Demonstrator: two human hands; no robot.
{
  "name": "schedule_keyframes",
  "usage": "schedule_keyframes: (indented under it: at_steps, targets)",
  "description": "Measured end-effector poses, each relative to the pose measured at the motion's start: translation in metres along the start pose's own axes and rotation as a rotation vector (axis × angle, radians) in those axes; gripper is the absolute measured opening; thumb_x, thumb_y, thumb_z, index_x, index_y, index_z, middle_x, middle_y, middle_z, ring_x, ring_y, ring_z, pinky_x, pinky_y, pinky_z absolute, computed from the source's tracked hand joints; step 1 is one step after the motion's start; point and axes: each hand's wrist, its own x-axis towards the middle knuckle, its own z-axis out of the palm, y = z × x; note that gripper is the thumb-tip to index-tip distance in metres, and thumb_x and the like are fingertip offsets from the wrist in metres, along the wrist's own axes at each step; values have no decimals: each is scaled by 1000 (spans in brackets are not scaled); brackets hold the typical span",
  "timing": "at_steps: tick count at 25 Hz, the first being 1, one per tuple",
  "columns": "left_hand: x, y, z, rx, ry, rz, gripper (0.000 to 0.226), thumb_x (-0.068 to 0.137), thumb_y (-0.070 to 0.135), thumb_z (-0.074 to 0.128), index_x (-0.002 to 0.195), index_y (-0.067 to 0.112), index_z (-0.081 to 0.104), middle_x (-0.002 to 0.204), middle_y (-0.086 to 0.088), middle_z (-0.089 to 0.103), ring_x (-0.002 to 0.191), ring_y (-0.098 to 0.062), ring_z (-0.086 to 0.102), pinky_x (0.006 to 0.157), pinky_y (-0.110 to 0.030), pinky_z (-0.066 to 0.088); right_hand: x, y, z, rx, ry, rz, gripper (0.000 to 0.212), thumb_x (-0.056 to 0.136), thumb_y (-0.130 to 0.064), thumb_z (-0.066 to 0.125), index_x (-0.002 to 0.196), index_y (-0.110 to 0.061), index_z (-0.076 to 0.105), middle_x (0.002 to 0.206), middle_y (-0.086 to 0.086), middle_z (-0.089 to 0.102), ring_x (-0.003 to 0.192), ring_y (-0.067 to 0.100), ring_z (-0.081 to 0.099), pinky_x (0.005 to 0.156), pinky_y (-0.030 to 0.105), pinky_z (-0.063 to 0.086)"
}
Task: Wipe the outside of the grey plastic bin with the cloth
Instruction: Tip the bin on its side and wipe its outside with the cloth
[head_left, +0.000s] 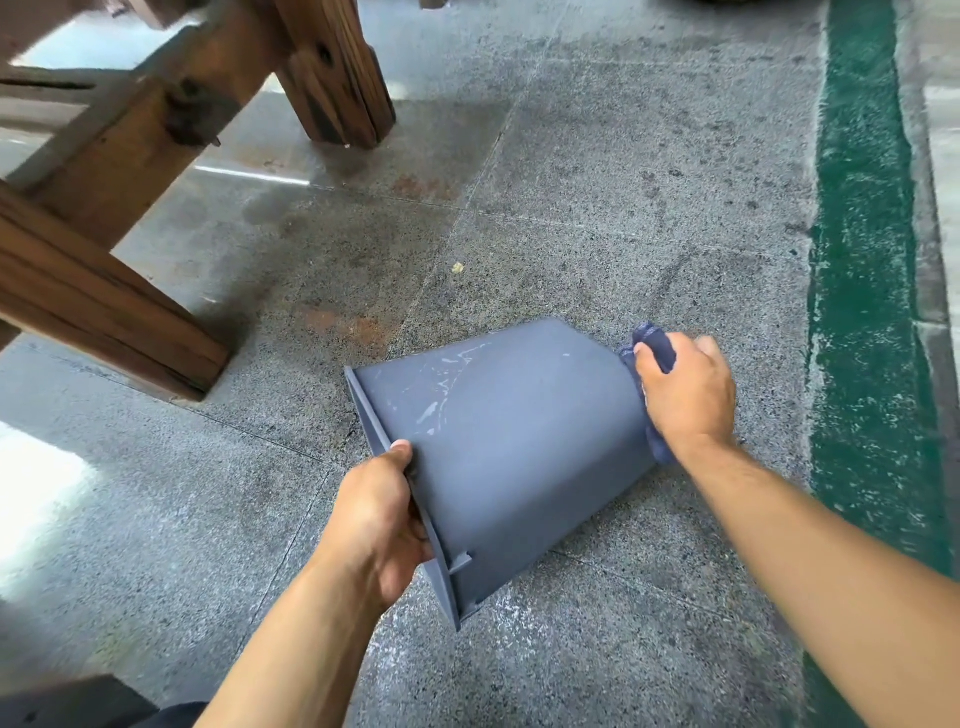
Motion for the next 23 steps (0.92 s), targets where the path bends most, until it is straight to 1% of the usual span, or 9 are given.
schedule_keyframes:
  at_steps: [2,6,8,11,13,17,20,21,23]
  targets:
    - [1,-3,-3,15,3,15,22,107,28,38,99,20,56,74,-6,63,56,-23,59,73,-47,54,-3,5,0,-11,24,27,29,99,-42,56,101,-15,65,100,5,48,79,25,47,73,34,39]
    - [-1,-1,-3,-30,-99,-42,19,104,25,38,97,28,56,91,-10,63,63,-25,62,71,-49,53,-3,17,-7,-188,-31,72,24,98,-33,62,109,-12,67,112,10,54,92,37,61,83,43,51]
    - [-6,2,1,-111,-185,-80,19,100,30,44,104,21,60,98,-14,66,71,-28,65,66,-43,59,-6,13,-14,-80,23,124,24,96,-32,64,109,-12,68,114,13,57,100,38,62,86,42,49]
    - [-7,7,7,-194,-262,-61,45,93,41,49,118,7,62,106,-19,64,79,-29,64,77,-40,53,-25,-33,-20,260,101,108,24,92,-36,64,95,-12,68,105,13,64,100,36,61,88,40,47]
    - [-8,9,13,-188,-272,-28,54,93,48,49,120,3,62,108,-21,63,79,-29,64,78,-40,53,-53,-76,-21,378,16,-26,23,90,-36,64,88,-13,67,94,8,67,91,31,62,84,40,49]
    - [-5,8,23,-177,-242,-29,56,89,62,49,108,11,63,85,-14,65,73,-31,63,80,-45,53,-114,-127,-16,393,-174,-277,14,89,-30,68,85,-18,66,90,3,62,87,24,60,80,37,43]
    - [-7,9,25,-279,-319,-108,61,87,67,49,124,21,65,115,-14,63,115,-34,62,102,-49,46,-136,-126,-9,319,-244,-281,13,91,-36,64,91,-23,64,91,-5,54,90,24,60,78,37,47]
    - [-8,8,24,-295,-331,-123,66,87,69,48,129,20,65,121,-13,62,121,-33,61,107,-50,44,-141,-123,-7,279,-265,-278,15,93,-39,63,95,-24,63,94,-5,53,92,25,61,78,39,49]
    - [-10,8,22,-276,-338,-135,75,87,73,43,130,16,67,116,-13,70,112,-34,68,99,-48,49,-148,-118,-4,195,-298,-303,21,94,-44,59,102,-25,61,101,-3,54,94,30,63,79,44,52]
